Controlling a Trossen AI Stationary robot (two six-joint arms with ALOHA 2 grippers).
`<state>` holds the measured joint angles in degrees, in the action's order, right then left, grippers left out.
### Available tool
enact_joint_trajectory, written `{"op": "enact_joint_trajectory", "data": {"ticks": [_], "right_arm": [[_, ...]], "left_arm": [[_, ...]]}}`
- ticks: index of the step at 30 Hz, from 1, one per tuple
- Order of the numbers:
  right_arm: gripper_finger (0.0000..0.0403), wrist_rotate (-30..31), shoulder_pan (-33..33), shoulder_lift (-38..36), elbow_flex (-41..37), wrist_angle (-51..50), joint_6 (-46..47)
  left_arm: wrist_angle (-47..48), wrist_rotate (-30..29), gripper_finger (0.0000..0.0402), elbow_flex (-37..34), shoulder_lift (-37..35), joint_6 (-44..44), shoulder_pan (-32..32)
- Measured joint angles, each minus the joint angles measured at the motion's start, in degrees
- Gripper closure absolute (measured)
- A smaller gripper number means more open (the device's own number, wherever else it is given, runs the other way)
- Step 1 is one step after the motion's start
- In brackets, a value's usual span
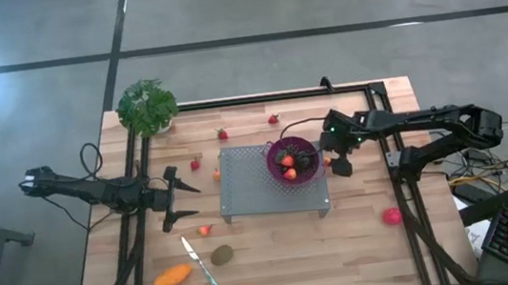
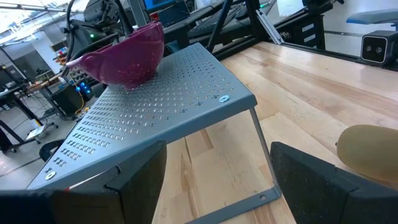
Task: Pick & Place Fruit
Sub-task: Put the pear in the purple strainer bowl on the shelf
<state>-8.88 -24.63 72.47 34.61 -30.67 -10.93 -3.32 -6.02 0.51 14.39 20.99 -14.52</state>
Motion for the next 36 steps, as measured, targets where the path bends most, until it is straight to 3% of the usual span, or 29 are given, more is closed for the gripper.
{"op": "enact_joint_trajectory", "data": {"ticks": [9, 18, 30, 36], "right_arm": [[0.0095, -0.1, 0.1, -0.3, 1.4, 0.8, 2.6], [0.0116, 0.0, 0.0, -0.7, 2.1, -3.9, 3.6], [0.0087, 1.8, 0.0, -0.1, -0.3, -0.2, 2.8], [0.0093, 1.6, 0.8, -0.1, -1.2, 1.1, 3.0]], "left_arm": [[0.0, 0.0, 0.011, 0.0, 0.0, 0.0, 0.0], [0.0, 0.0, 0.011, 0.0, 0.0, 0.0, 0.0], [0.0, 0.0, 0.011, 0.0, 0.0, 0.0, 0.0], [0.0, 0.0, 0.011, 0.0, 0.0, 0.0, 0.0]]}}
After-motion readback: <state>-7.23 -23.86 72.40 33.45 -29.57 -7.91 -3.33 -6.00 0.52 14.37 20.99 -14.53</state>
